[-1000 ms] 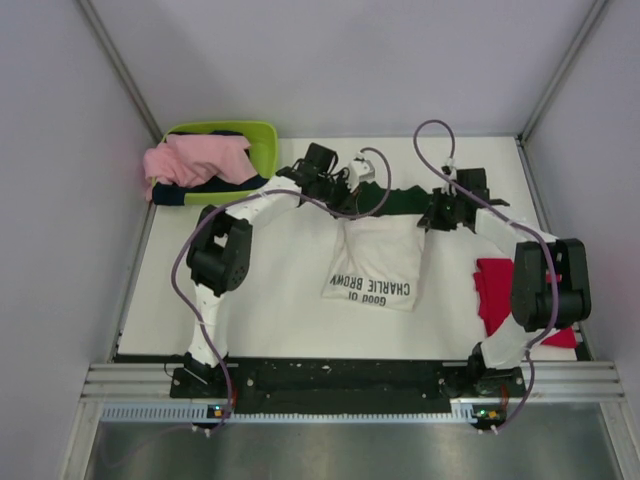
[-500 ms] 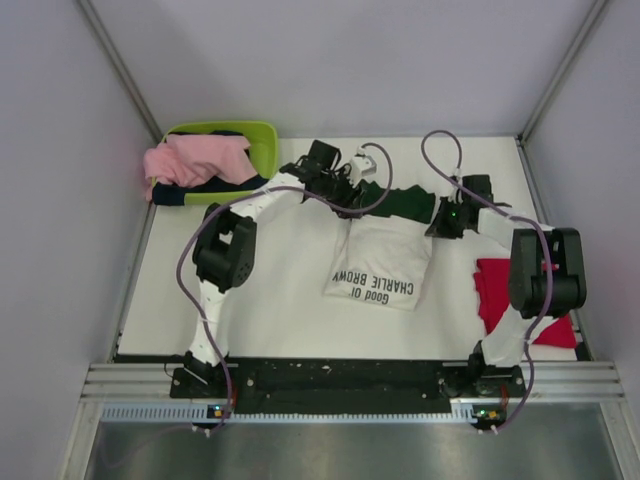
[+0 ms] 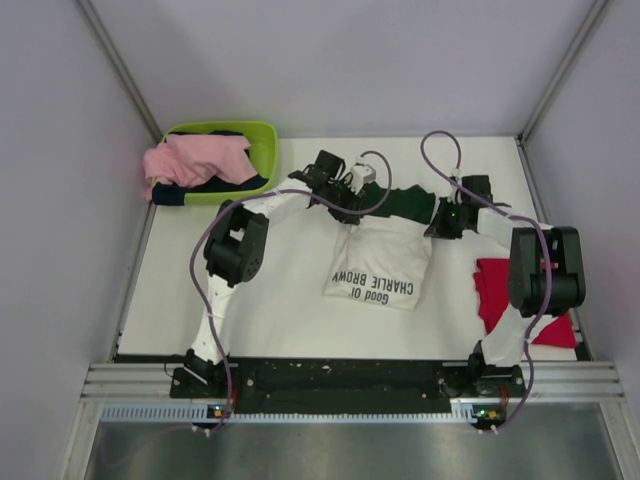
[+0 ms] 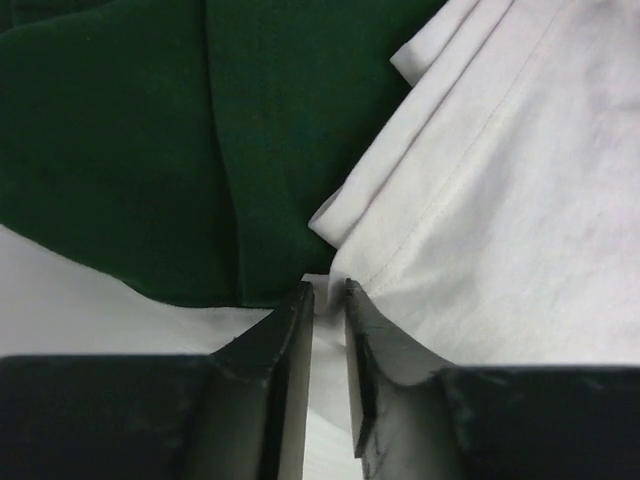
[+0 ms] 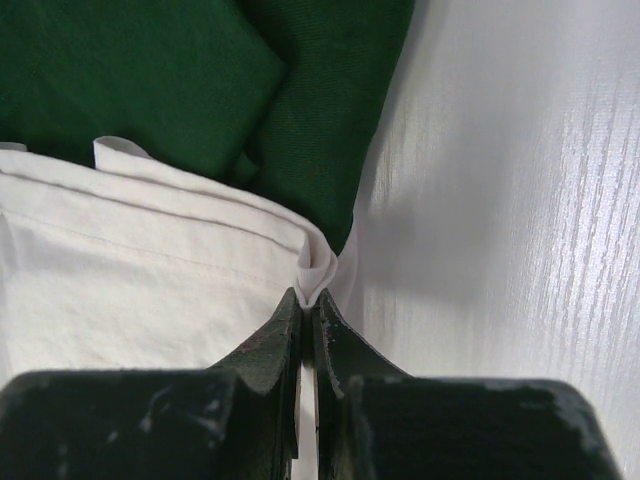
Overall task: Fold and stack the t-shirts
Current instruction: Fold the folded rectangular tshirt in 1/3 of the way, then grab one side of the 2/3 rectangular tshirt with both arms, then fold the long partially folded tshirt into a neat square, then smooth out wrinkles on the folded tshirt
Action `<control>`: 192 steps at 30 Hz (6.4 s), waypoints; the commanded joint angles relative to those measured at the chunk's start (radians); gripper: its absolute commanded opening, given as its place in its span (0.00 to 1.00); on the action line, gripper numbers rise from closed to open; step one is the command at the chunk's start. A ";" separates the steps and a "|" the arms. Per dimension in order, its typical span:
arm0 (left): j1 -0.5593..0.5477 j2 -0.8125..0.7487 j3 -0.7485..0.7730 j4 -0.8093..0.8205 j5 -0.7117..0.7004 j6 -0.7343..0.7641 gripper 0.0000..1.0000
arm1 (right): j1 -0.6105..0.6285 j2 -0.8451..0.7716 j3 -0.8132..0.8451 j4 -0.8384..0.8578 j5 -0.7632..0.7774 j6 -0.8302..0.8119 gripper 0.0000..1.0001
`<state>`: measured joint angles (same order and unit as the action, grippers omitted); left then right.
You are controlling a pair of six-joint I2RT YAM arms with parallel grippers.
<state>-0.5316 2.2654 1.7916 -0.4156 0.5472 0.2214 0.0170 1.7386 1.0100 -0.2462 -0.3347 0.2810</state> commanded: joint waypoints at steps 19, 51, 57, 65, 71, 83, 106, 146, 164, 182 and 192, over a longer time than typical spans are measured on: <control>0.041 -0.254 -0.020 -0.134 -0.056 -0.036 0.00 | -0.003 -0.051 0.038 0.110 -0.099 -0.009 0.00; 0.018 -0.662 -0.582 -0.395 0.286 1.170 0.72 | 0.184 -0.769 -0.302 -0.064 -0.360 -1.118 0.76; -0.149 -0.718 -0.817 0.100 0.056 0.840 0.75 | 0.498 -0.829 -0.470 -0.240 -0.052 -1.267 0.71; -0.231 -0.655 -0.922 0.284 -0.179 0.823 0.73 | 0.590 -0.745 -0.564 -0.144 0.075 -1.289 0.65; -0.255 -0.601 -0.893 0.265 -0.253 0.819 0.28 | 0.615 -0.668 -0.564 -0.111 0.108 -1.266 0.53; -0.254 -0.731 -0.779 -0.125 -0.172 0.780 0.00 | 0.656 -0.747 -0.394 -0.419 0.062 -1.189 0.00; -0.097 -0.629 -0.117 -0.888 0.074 0.593 0.00 | 0.476 -0.782 0.006 -0.779 -0.050 -0.837 0.00; -0.001 -0.401 -0.019 -0.378 -0.169 0.125 0.36 | 0.253 -0.401 0.063 -0.271 0.066 -0.076 0.35; -0.085 -0.398 -0.483 -0.241 -0.084 -0.057 0.15 | 0.255 -0.393 -0.364 0.035 0.057 0.262 0.00; -0.077 -0.484 -0.541 -0.253 -0.062 -0.054 0.45 | 0.212 -0.400 -0.441 -0.001 -0.012 0.320 0.85; -0.080 -0.460 -0.560 -0.241 -0.082 -0.053 0.47 | 0.164 -0.329 -0.510 0.200 -0.145 0.400 0.22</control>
<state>-0.6106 1.8091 1.2228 -0.6838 0.4732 0.1757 0.2157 1.3952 0.5270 -0.0811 -0.4492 0.6582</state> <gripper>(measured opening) 0.467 0.366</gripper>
